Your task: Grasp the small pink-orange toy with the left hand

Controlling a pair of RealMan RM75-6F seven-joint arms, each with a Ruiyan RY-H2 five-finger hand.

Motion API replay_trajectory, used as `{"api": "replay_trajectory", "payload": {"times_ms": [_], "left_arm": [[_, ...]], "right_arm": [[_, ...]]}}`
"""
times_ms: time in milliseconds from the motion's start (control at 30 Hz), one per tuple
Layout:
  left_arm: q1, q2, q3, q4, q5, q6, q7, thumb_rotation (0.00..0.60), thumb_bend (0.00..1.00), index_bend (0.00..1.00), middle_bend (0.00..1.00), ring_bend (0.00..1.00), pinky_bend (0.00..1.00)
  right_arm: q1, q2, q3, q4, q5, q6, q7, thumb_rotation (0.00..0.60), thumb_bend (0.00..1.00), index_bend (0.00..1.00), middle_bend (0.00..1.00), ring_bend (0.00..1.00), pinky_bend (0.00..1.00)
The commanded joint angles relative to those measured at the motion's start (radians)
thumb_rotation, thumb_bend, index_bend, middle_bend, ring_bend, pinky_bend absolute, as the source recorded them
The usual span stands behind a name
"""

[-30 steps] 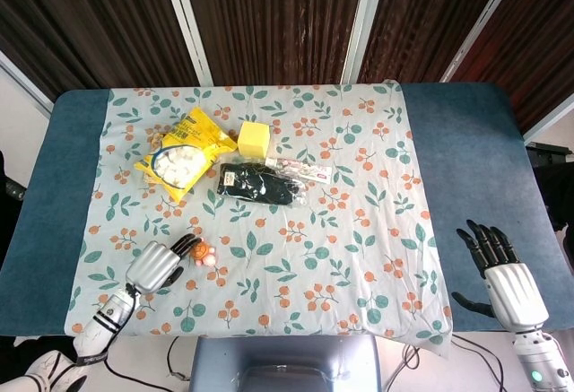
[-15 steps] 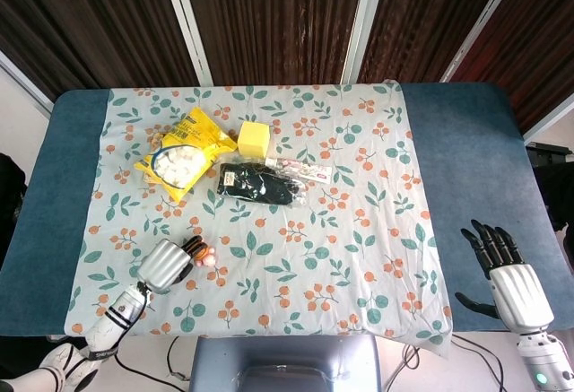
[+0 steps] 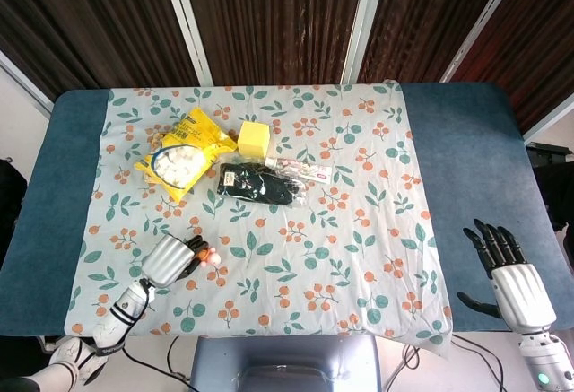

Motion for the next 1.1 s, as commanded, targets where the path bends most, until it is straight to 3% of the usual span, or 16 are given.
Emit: {"api": "replay_trajectory", "payload": {"times_ms": [33,100,133,233,300,400,500,633,933,1033,1100], "left_arm": [[0.0,-0.04,-0.002,0.059,-0.004,0.04,-0.04,0.6,0.47,0.83,0.9,1.0,1.0],[0.0,-0.054,-0.003,0.083,-0.013,0.041,-0.059,0.6,0.48,0.82,0.89,1.0,1.0],[-0.001,-0.057,0.0,0.093,-0.015,0.035,-0.065,0.6,0.47,0.77,0.83,1.0,1.0],[-0.002,-0.057,0.011,0.109,-0.024,-0.006,-0.059,0.6,0.47,0.49,0.57,0.99,1.0],[-0.003,-0.054,0.017,0.106,-0.026,-0.011,-0.055,0.6,0.46,0.36,0.45,0.98,1.0],[-0.005,-0.044,0.026,0.094,-0.028,-0.024,-0.049,0.6,0.46,0.27,0.33,0.98,1.0],[-0.007,-0.03,0.034,0.072,-0.027,-0.026,-0.034,0.6,0.46,0.23,0.29,0.98,1.0],[-0.009,-0.012,0.043,0.031,-0.023,-0.019,-0.018,0.6,0.46,0.24,0.28,0.98,1.0],[-0.016,0.004,0.049,-0.014,-0.033,-0.046,0.016,0.6,0.46,0.35,0.33,0.98,1.0],[-0.019,-0.007,0.041,0.0,-0.042,-0.046,0.016,0.6,0.46,0.47,0.44,0.98,1.0],[-0.019,-0.017,0.036,0.014,-0.047,-0.042,0.013,0.6,0.46,0.59,0.58,0.99,1.0]], "right_arm": [[0.0,0.0,0.0,0.0,0.0,-0.001,0.001,0.6,0.14,0.0,0.0,0.0,0.0],[0.0,0.001,-0.001,-0.001,-0.002,0.0,0.001,0.6,0.14,0.0,0.0,0.0,0.0],[0.0,0.001,-0.001,-0.001,-0.003,0.0,0.001,0.6,0.14,0.0,0.0,0.0,0.0],[-0.002,0.002,-0.002,-0.002,-0.005,0.003,0.003,0.6,0.14,0.0,0.0,0.0,0.0],[-0.003,0.003,-0.001,-0.002,-0.006,0.006,0.004,0.6,0.14,0.0,0.0,0.0,0.0],[-0.003,0.003,-0.001,-0.002,-0.004,0.007,0.005,0.6,0.14,0.0,0.0,0.0,0.0],[-0.003,0.004,-0.001,-0.001,-0.005,0.005,0.005,0.6,0.14,0.0,0.0,0.0,0.0],[-0.003,0.004,-0.001,-0.002,-0.005,0.006,0.005,0.6,0.14,0.0,0.0,0.0,0.0],[-0.005,0.006,-0.002,-0.004,-0.009,0.008,0.005,0.6,0.14,0.0,0.0,0.0,0.0],[-0.005,0.007,-0.002,-0.004,-0.009,0.01,0.007,0.6,0.14,0.0,0.0,0.0,0.0],[-0.006,0.007,-0.001,-0.004,-0.008,0.011,0.008,0.6,0.14,0.0,0.0,0.0,0.0]]}}
